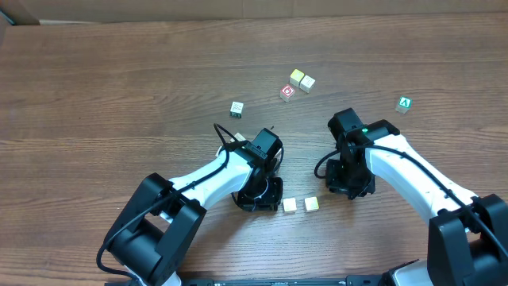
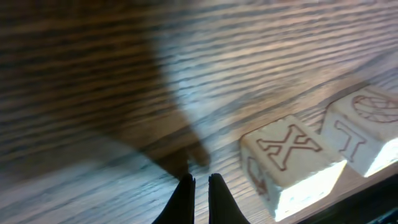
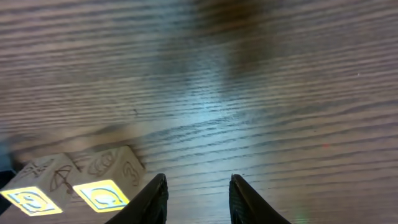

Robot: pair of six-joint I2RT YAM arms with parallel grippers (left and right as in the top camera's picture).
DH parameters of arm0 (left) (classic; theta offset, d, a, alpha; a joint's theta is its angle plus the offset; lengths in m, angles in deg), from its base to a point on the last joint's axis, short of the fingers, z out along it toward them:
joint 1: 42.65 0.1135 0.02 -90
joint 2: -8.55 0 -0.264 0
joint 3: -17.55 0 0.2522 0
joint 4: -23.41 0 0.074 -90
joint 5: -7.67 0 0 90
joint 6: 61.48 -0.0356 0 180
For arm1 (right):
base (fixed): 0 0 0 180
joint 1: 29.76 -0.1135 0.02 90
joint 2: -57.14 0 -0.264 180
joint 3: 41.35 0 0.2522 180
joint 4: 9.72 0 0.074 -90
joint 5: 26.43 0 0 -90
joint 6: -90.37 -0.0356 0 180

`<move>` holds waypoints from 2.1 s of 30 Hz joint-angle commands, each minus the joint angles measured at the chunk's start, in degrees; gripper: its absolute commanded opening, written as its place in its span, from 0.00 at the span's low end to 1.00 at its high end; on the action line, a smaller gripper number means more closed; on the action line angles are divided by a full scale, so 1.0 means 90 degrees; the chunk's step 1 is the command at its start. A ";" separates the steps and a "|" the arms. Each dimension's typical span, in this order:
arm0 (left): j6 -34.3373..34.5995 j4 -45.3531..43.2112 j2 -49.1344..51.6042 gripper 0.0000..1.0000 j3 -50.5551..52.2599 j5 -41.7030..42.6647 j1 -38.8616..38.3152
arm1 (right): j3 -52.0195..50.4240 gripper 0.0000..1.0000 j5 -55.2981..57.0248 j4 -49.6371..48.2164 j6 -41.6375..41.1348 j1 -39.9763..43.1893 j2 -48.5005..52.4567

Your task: Flip 5 blocks

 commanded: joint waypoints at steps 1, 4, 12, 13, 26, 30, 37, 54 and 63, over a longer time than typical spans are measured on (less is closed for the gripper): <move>0.0265 -0.0134 0.0100 0.04 0.0046 0.0338 -0.0046 | -0.0095 0.34 -0.0056 -0.0063 -0.0044 0.0017 -0.0010; 0.0311 -0.0265 0.0100 0.04 0.0046 0.0554 -0.0049 | -0.0095 0.34 -0.0056 -0.0087 -0.0044 0.0017 -0.0010; 0.0406 -0.0335 0.0100 0.04 0.0046 0.0656 -0.0049 | -0.0095 0.34 -0.0058 -0.0117 -0.0044 0.0017 -0.0010; 0.0430 -0.0340 0.0100 0.04 0.0046 0.0656 -0.0049 | -0.0095 0.34 -0.0056 -0.0117 -0.0044 0.0017 -0.0010; 0.0593 -0.0257 0.0100 0.04 0.0046 0.0648 -0.0442 | -0.0095 0.34 -0.0061 -0.0066 -0.0044 0.0017 -0.0010; 0.0673 -0.0284 0.0100 0.04 0.0046 0.0624 -0.0661 | -0.0095 0.34 -0.0061 -0.0058 -0.0044 0.0017 -0.0010; 0.0784 -0.0330 0.0100 0.04 0.0046 0.0396 -0.0746 | -0.0095 0.33 -0.0104 -0.0036 -0.0041 0.0017 -0.0010; 0.1078 -0.0568 0.0100 0.04 0.0046 -0.0192 -0.0736 | -0.0095 0.33 -0.0104 -0.0034 -0.0041 0.0017 -0.0010; 0.1158 -0.0685 0.0102 0.04 0.0046 -0.0342 -0.0736 | -0.0095 0.33 -0.0104 -0.0036 -0.0041 0.0017 -0.0010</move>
